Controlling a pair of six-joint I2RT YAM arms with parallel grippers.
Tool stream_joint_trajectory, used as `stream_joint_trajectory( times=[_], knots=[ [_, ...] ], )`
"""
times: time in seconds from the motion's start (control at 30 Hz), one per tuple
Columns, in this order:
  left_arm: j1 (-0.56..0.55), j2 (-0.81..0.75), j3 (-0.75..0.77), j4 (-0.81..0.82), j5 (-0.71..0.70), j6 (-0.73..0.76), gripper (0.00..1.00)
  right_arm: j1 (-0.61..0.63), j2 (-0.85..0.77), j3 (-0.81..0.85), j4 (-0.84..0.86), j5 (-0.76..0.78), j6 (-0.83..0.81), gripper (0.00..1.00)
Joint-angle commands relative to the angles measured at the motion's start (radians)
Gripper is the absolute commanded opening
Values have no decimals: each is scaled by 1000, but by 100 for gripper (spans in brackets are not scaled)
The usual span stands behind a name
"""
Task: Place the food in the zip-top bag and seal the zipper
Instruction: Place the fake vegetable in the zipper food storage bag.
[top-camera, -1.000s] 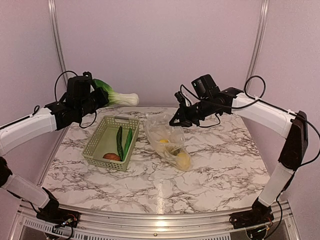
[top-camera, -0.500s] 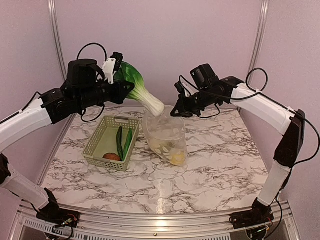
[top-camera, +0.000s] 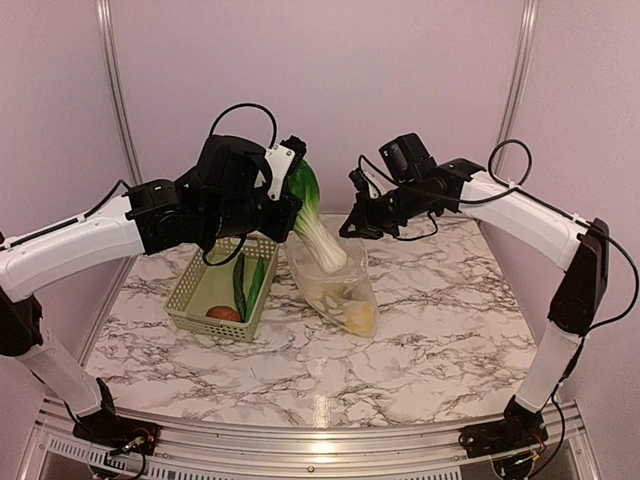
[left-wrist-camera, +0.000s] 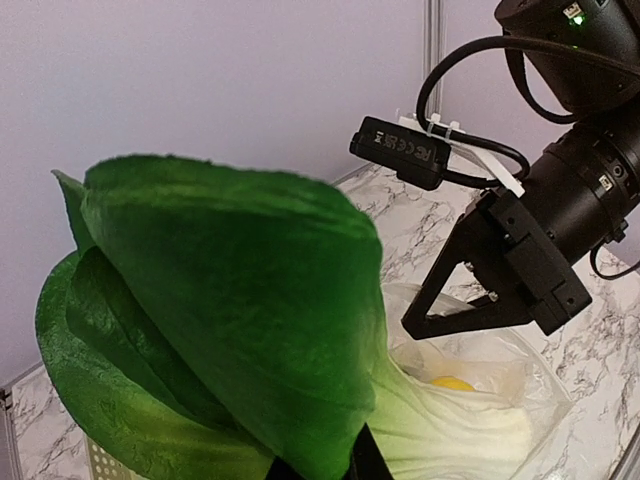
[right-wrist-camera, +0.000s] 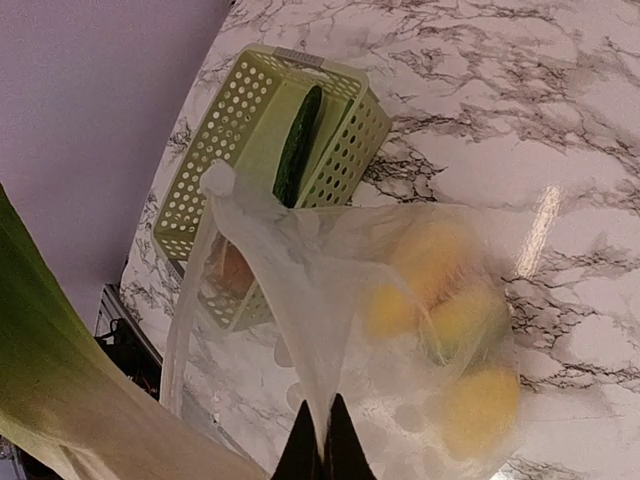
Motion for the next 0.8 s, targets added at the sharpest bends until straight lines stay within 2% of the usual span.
stream_joint_trajectory(
  times=[0.0,0.1,0.47,0.77],
  knots=[
    [-6,11,5,-8,-160,-43,3,6,-36,-7,27,-8,16,0],
    [-7,33,2,-1,-191,-80,3,5,-41,-12,30,-12,21,0],
    [-32,143,71,1,-95,-115,2,7,-61,-51,66,-18,39,0],
    [-37,186,73,8,149,-203,3,5,-95,-103,119,-14,71,0]
  ],
)
